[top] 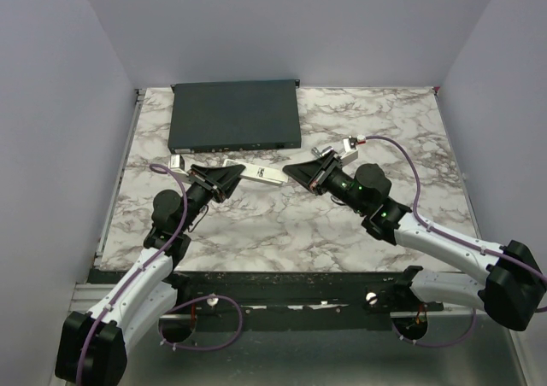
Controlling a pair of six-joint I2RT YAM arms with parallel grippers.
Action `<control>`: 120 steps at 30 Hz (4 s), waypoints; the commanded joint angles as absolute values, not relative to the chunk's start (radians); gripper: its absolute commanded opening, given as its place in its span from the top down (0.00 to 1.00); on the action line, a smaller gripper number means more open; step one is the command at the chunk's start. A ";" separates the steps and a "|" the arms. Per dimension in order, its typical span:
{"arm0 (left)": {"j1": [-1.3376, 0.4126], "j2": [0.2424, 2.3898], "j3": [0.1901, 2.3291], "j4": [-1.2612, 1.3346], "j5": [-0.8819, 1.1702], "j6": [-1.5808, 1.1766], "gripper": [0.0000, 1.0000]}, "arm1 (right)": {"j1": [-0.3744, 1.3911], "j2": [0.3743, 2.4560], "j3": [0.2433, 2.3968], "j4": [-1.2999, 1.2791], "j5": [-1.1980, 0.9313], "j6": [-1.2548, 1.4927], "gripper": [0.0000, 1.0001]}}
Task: Load the batteries into the remote control
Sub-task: Load the battery cover into the remote control.
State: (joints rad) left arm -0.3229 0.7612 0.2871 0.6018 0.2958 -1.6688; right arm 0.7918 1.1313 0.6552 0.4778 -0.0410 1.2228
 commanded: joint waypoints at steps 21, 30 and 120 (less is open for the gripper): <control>-0.327 0.755 0.287 0.669 0.291 -1.699 1.00 | 0.793 1.121 0.669 0.419 -0.017 1.188 0.58; -0.328 0.759 0.288 0.669 0.291 -1.698 1.00 | 0.793 1.125 0.678 0.431 -0.030 1.173 0.49; -0.328 0.769 0.290 0.677 0.299 -1.699 1.00 | 0.800 1.362 0.817 0.494 -0.177 1.074 0.43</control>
State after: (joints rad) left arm -0.3229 0.7776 0.2859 0.6189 0.2958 -1.6840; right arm 0.7921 1.3701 0.8005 0.5053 -0.1738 1.1126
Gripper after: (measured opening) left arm 0.254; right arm 0.556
